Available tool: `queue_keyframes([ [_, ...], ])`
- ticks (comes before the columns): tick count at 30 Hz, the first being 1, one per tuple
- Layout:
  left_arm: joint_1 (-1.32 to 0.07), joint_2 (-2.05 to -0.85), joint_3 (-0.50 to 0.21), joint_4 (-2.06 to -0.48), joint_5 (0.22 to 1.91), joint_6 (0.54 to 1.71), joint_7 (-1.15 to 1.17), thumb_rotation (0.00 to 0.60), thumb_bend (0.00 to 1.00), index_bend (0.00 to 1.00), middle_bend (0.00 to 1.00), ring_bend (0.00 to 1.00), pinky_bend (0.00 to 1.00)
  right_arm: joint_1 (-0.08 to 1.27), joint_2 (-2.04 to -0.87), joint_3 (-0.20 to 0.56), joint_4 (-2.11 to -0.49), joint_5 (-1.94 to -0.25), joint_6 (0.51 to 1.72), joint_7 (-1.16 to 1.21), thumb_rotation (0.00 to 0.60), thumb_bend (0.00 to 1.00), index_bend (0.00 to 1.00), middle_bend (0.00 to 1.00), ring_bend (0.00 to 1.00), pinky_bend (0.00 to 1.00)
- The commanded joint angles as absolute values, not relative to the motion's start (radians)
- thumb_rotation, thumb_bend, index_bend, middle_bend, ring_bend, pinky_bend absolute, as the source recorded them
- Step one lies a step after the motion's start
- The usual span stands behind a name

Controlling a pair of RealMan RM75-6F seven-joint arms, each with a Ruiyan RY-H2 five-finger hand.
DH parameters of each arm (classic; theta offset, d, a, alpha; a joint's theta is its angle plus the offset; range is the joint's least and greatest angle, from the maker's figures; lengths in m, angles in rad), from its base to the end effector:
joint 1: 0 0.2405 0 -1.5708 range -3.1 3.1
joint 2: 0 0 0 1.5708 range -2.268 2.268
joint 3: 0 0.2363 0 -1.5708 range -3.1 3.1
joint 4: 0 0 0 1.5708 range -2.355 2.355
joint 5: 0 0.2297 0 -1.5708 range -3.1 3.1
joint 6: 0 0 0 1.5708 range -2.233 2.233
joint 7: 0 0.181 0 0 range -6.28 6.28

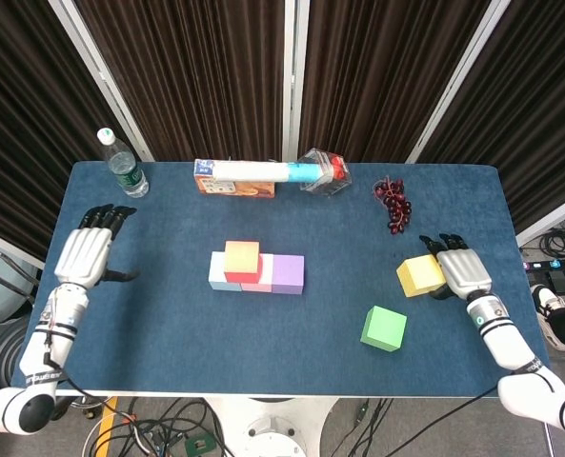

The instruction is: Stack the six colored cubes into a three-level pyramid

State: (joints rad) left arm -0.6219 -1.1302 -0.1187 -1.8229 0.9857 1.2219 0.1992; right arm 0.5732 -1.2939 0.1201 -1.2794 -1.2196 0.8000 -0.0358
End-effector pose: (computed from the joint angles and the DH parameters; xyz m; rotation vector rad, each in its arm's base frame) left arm -0.1834 0.3493 0.0896 -1.4956 -1.0447 -0.9627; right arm -0.2926 -0.3797 0.0456 1.7156 -1.0352 0.6119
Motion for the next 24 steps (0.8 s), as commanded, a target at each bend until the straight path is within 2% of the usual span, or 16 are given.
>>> queue_keyframes([
  [1, -0.612, -1.129, -0.121, -1.824, 0.99, 1.218, 0.198, 0.6, 0.0, 0.14, 0.12, 0.05, 0.07, 0.579, -1.321, 0.117, -1.242, -1.256, 0.814, 0.003, 0.6, 0.1, 0.0, 0.24, 0.0, 0.0],
  [11, -0.583, -1.121, -0.136, -1.834, 0.997, 1.208, 0.194, 0.6, 0.0, 0.14, 0.12, 0.05, 0.07, 0.586, -1.329, 0.106, -1.213, -1.273, 0.815, -0.003, 0.6, 0.1, 0.02, 0.22, 0.0, 0.0],
  [19, -0.57, -1.121, -0.157, -1.824, 1.0, 1.197, 0.183, 0.6, 0.0, 0.14, 0.12, 0.05, 0.07, 0.589, -1.338, 0.108, -1.212, -1.254, 0.801, -0.004, 0.6, 0.12, 0.2, 0.21, 0.0, 0.0],
  [24, -0.565, -1.118, -0.164, -1.821, 0.997, 1.185, 0.183, 0.6, 0.0, 0.14, 0.12, 0.05, 0.07, 0.588, -1.337, 0.109, -1.215, -1.254, 0.808, -0.001, 0.6, 0.16, 0.24, 0.21, 0.0, 0.0],
])
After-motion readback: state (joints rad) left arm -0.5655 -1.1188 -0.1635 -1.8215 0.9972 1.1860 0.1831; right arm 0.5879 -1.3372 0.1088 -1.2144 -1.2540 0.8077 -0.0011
